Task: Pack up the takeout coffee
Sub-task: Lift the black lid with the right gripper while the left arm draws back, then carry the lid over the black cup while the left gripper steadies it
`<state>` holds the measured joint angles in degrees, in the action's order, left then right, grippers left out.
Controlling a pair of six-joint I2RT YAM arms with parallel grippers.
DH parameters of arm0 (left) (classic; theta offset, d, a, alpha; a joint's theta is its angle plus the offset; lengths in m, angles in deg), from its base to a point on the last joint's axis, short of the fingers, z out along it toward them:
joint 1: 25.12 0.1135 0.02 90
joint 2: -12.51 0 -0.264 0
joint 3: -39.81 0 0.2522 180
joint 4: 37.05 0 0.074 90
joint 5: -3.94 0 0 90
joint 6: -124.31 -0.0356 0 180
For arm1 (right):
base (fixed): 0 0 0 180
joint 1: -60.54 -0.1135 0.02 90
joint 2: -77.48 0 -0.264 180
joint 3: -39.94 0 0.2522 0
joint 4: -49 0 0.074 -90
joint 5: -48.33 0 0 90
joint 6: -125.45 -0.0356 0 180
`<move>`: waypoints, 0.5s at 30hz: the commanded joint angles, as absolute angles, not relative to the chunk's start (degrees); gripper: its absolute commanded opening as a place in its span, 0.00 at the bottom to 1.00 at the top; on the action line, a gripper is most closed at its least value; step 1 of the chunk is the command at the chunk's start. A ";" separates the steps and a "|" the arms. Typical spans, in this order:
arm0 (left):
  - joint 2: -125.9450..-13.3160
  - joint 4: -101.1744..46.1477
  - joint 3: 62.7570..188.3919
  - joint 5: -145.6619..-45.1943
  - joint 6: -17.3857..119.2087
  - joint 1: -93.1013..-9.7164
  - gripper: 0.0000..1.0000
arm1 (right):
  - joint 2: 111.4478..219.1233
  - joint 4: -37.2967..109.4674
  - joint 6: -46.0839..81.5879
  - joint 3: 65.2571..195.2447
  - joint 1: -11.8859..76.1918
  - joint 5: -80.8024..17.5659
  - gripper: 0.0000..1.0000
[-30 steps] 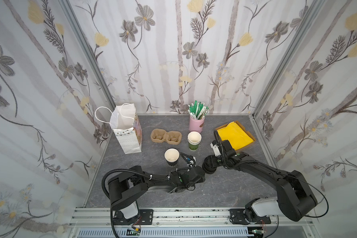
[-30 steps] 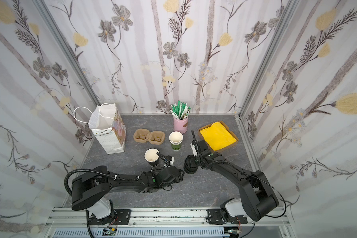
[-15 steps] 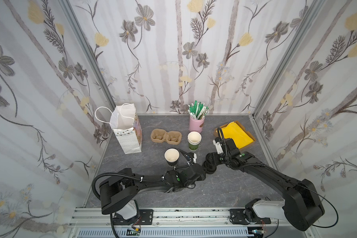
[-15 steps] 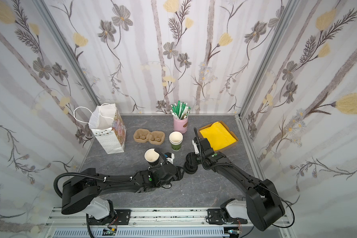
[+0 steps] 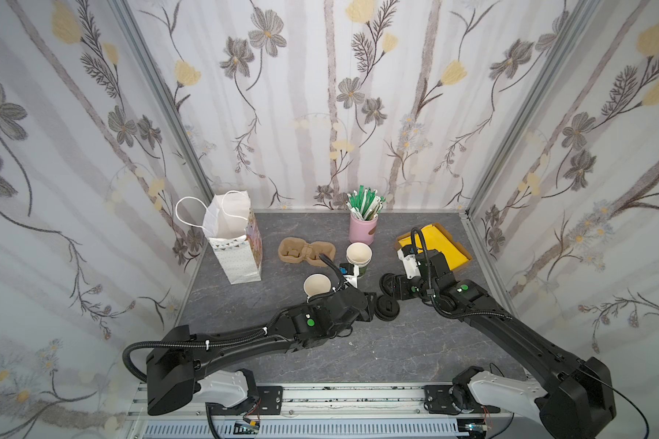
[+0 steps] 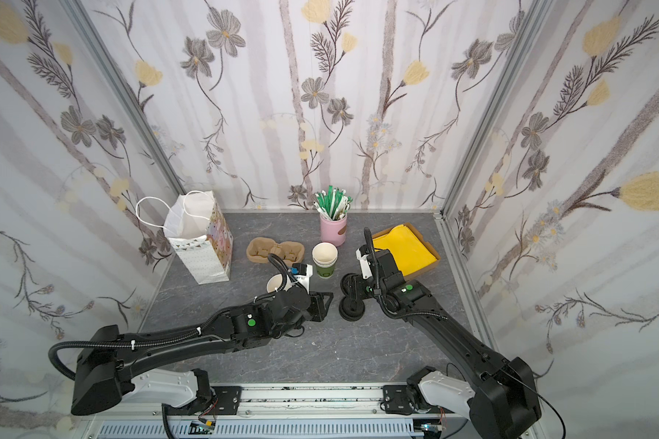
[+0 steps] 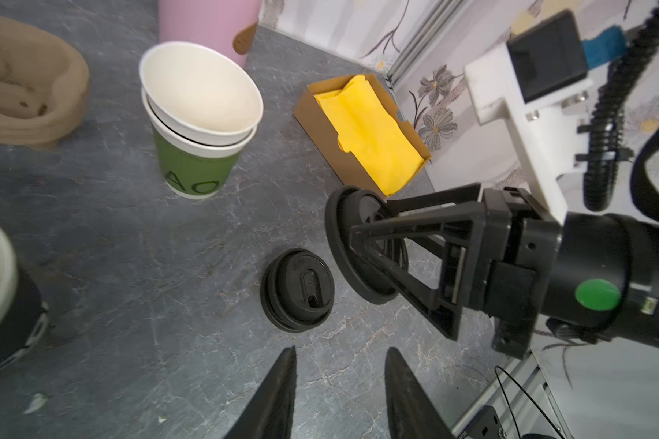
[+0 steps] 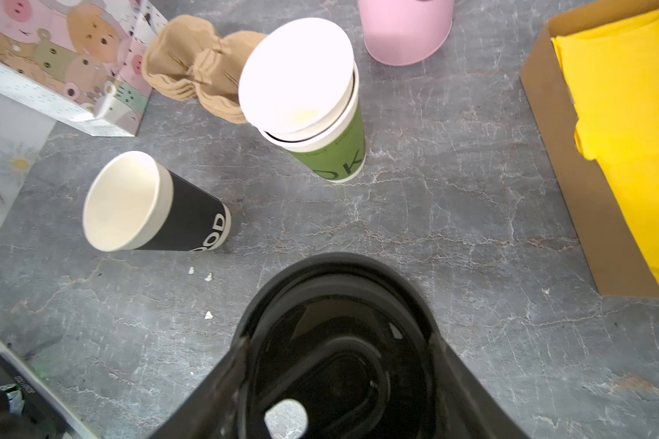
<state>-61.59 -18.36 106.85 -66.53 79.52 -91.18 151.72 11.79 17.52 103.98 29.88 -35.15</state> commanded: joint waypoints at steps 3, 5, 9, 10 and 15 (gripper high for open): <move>-56.87 -10.95 107.23 -62.01 75.08 -87.82 0.40 | 149.27 11.32 15.85 105.10 26.72 -35.85 0.66; -55.29 -9.48 107.47 -62.23 74.08 -85.84 0.40 | 148.56 11.27 14.76 105.42 24.75 -36.58 0.66; -53.15 -7.55 108.65 -63.58 70.91 -81.56 0.39 | 148.48 10.80 11.93 107.15 19.73 -38.86 0.65; -52.68 -7.18 108.93 -64.30 70.02 -80.31 0.40 | 148.71 10.80 11.11 107.75 18.22 -39.61 0.65; -49.25 -5.53 109.21 -68.40 65.54 -73.40 0.43 | 151.38 10.42 7.11 111.35 10.67 -44.03 0.65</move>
